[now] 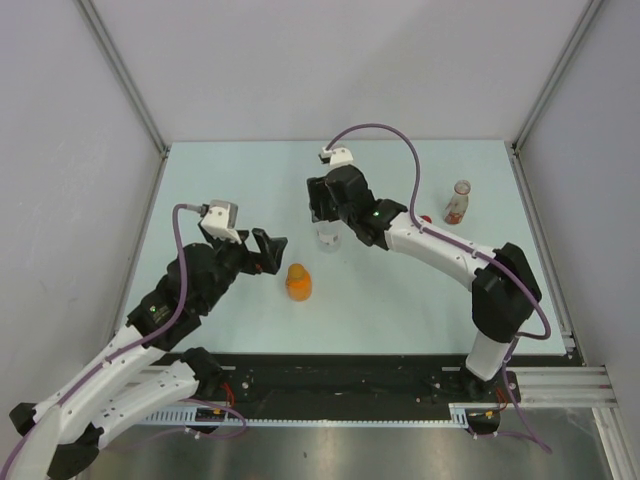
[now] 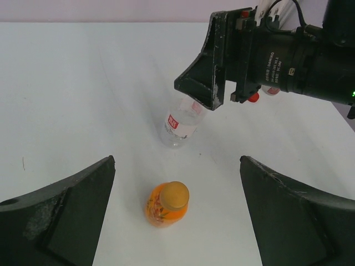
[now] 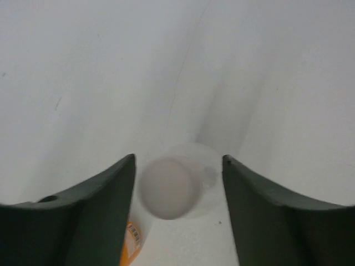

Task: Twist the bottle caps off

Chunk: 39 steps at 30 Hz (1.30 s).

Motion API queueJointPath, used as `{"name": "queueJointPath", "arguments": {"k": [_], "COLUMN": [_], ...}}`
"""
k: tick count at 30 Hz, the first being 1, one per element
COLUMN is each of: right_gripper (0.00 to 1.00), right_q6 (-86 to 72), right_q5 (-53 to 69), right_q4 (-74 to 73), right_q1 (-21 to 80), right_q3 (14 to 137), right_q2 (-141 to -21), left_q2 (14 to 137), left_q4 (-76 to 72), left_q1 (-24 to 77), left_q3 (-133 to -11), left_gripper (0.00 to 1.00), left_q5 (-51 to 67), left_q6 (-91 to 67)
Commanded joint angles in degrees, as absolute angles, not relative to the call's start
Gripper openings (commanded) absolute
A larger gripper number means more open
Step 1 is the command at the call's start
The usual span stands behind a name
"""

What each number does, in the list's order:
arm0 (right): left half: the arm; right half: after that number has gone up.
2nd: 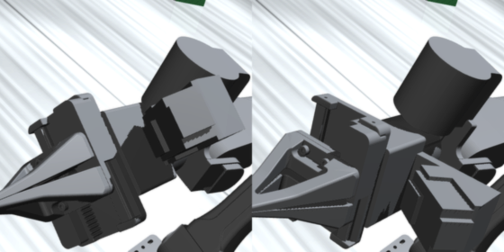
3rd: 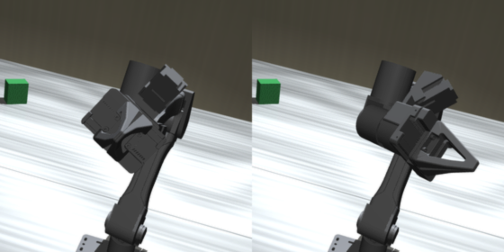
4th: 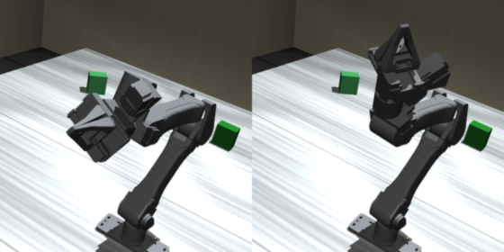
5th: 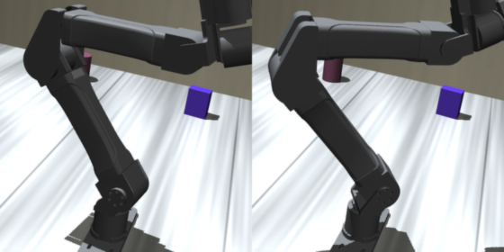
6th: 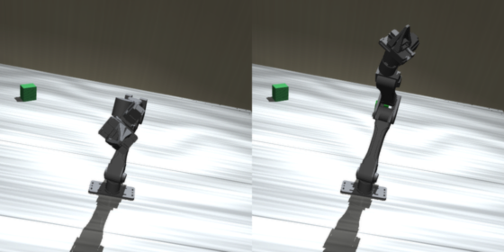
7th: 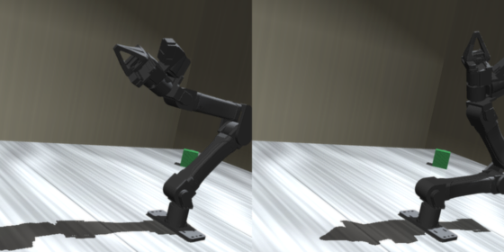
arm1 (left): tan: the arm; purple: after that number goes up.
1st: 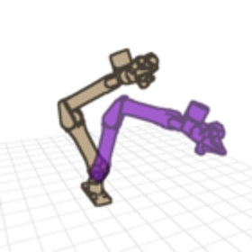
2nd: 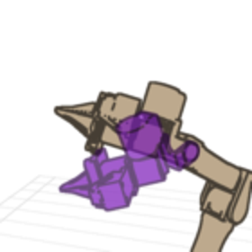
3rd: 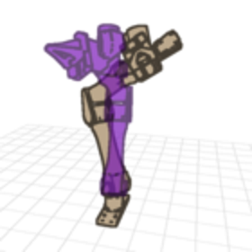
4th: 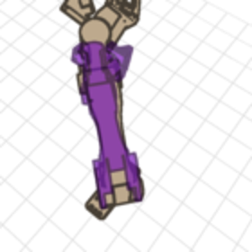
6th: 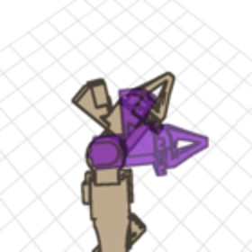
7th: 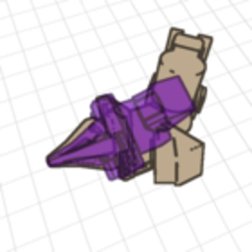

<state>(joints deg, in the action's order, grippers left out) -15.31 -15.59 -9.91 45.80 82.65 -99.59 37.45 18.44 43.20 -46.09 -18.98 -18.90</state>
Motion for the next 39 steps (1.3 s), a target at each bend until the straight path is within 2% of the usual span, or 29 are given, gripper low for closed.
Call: {"name": "queueJointPath", "arguments": {"k": [1, 2, 3, 8, 9, 11, 15, 21, 22, 27, 39], "right_gripper": [0.59, 0.51, 0.36, 0.16, 0.07, 0.0, 0.0, 0.0, 0.0, 0.0, 0.0], "right_q6": [-14.41, -14.5, -14.59, -14.68, -14.68, -14.94, -18.35, -28.02, -28.99, -30.23, -39.01], "right_q5": [-17.31, -17.75, -18.01, -20.56, -20.83, -20.92, -16.19, 4.46, 8.31, 10.19, 25.9], "right_q4": [-10.37, -10.63, -10.81, -12.39, -12.48, -13.0, -15.55, -17.76, -16.97, -18.72, -14.69], "right_q1": [45.79, 45.7, 45.7, 46.05, 46.14, 46.14, 44.57, 37.45, 36.75, 36.21, 32.26], "right_q3": [85.96, 86.04, 86.04, 85.78, 85.69, 85.43, 85.34, 81.04, 80.34, 78.84, 76.73], "right_q2": [-99.84, -99.84, -99.67, -95.37, -94.23, -90.2, -82.9, -72.53, -71.12, -64.44, -60.73], "left_q2": [37.09, 37.09, 37.18, 37.44, 37.62, 38.58, 41.57, 50.53, 51.23, 53.08, 55.63], "left_q4": [18.46, 18.28, 18.19, 17.49, 17.06, 15.91, 11.0, 5.29, 4.23, -1.82, -5.97], "left_q1": [42.89, 42.89, 42.89, 42.89, 42.89, 42.89, 42.63, 42.36, 42.36, 42.36, 42.36], "left_q3": [-45.7, -45.62, -45.62, -46.05, -46.58, -47.19, -50.17, -57.3, -57.65, -59.24, -58.45], "left_gripper": [0.98, 0.98, 0.98, 0.99, 0.99, 1.0, 1.0, 1.0, 1.0, 1.0, 1.0], "left_q5": [-18.19, -18.19, -18.28, -18.28, -18.28, -17.41, -11.27, 8.85, 9.4, 11.41, 22.67], "left_q6": [-17.58, -17.4, -17.4, -16.0, -15.74, -14.51, -12.57, -11.6, -12.38, -13.18, -9.32]}}
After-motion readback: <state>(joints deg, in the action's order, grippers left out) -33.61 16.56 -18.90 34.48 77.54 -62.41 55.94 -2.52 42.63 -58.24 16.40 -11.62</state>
